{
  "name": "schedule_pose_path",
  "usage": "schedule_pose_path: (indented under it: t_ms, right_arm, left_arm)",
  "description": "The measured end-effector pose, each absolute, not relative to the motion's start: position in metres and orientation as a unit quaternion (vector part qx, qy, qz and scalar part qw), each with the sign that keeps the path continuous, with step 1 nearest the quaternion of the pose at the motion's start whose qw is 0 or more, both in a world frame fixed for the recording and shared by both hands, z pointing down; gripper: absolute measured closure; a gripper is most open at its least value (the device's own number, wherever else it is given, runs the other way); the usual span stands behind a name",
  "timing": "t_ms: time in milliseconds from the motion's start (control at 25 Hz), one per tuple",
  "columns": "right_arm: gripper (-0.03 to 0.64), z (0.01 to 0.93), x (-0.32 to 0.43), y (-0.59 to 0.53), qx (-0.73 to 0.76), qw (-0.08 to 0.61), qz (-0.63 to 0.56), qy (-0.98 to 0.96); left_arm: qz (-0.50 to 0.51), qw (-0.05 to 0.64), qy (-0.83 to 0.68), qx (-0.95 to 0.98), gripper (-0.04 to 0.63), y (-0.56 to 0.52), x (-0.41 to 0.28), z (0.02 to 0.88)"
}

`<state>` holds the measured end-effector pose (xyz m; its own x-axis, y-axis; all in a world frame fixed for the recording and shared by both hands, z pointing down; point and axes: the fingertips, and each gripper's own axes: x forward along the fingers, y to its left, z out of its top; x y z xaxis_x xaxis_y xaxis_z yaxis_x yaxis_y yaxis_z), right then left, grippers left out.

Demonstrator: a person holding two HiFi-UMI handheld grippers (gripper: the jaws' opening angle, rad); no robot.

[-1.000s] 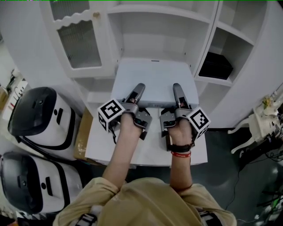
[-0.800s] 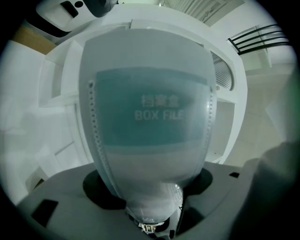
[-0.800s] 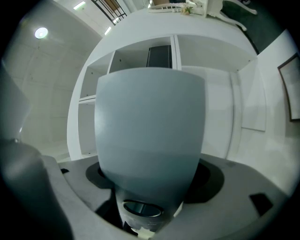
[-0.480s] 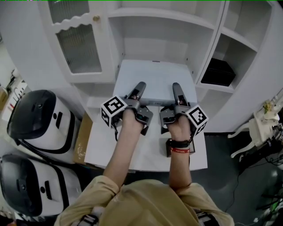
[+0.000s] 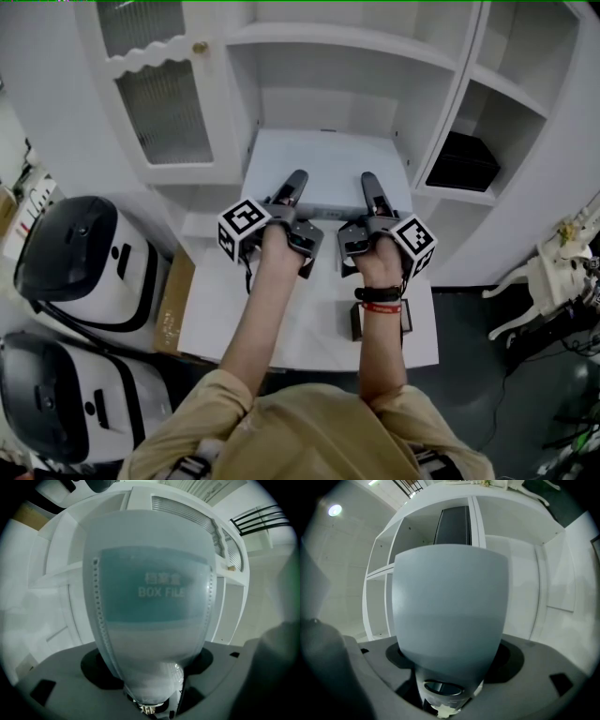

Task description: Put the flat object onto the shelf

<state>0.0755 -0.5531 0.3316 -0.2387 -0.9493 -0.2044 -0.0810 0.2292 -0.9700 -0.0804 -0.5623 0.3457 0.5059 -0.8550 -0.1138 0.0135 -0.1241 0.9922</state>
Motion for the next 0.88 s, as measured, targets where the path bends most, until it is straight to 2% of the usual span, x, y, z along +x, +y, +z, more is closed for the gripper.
schedule_pose_path:
  t_ms: [520, 680, 880]
  right_arm:
    - [0.236, 0.331, 0.079, -0.582, -0.398, 0.471, -0.480, 0.623]
    - [0.203, 0.326, 0.080, -0.585, -0.388, 0.479, -0.470, 0.631]
    - [0.155, 0.321, 0.073, -0.581, -0.361, 0.485, -0.455, 0.654]
  left_arm:
    - [-0.377, 0.562, -0.307, 0.669, 0.238, -0.587, -0.072, 0.342]
    - [-0.381, 0.555, -0.290, 0.680, 0.186, -0.589, -0.068, 0.340]
    - [-0.382, 0.547, -0.280, 0.690, 0.160, -0.585, -0.072, 0.342]
